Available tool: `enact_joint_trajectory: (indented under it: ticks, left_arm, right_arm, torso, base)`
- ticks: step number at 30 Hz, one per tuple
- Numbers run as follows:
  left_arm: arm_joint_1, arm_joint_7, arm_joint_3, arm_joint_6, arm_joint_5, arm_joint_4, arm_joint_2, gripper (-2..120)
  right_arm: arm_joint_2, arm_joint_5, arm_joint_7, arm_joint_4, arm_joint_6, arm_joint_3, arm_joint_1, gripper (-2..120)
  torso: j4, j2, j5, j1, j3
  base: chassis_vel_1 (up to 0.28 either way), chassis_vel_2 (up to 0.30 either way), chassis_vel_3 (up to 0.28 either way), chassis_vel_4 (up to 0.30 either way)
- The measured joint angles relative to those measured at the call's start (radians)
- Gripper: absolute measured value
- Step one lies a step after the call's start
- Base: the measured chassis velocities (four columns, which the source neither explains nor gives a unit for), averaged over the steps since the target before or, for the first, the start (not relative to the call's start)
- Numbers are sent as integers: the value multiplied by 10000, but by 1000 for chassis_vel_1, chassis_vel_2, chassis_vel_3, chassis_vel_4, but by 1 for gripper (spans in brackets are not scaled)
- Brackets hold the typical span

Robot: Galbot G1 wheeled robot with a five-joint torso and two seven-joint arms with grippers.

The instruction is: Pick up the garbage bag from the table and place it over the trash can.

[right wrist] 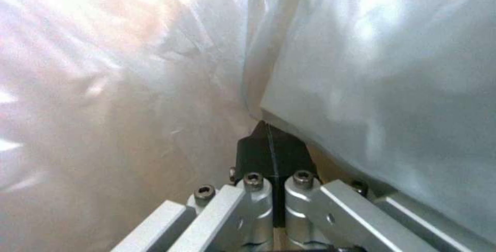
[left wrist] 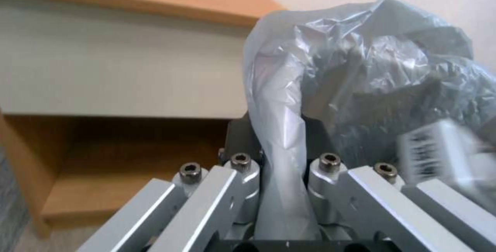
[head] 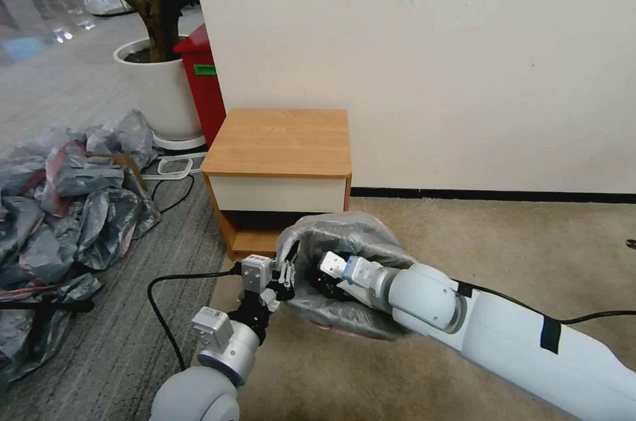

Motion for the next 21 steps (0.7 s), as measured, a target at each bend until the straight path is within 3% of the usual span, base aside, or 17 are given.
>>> enact_joint_trajectory:
  ticks: [14, 18, 20, 21]
  left_arm:
    - [-427, -822, 38, 259, -936, 946, -286, 7]
    - [-599, -1099, 0, 347, -1539, 1226, -338, 7]
    - [-764, -1413, -82, 434, -2250, 1528, -393, 7]
    - [-764, -1413, -82, 434, -2250, 1528, -393, 7]
  right_arm:
    - [-231, 1041, -32, 699, 12, 821, -222, 0]
    - [-392, 1617, -39, 1023, 27, 1328, -514, 0]
    - [-668, 2309, -51, 1511, 55, 2281, -1145, 0]
    - [-668, 2309, -51, 1511, 55, 2281, -1145, 0]
  torso:
    - [0, 0, -1, 0, 0]
    - [1, 0, 0, 0, 0]
    - [1, 0, 0, 0, 1]
    - [1, 0, 0, 0, 1]
  base:
    - [0, 0, 0, 0]
    - [0, 0, 0, 0]
    - [0, 0, 0, 0]
    - [0, 0, 0, 0]
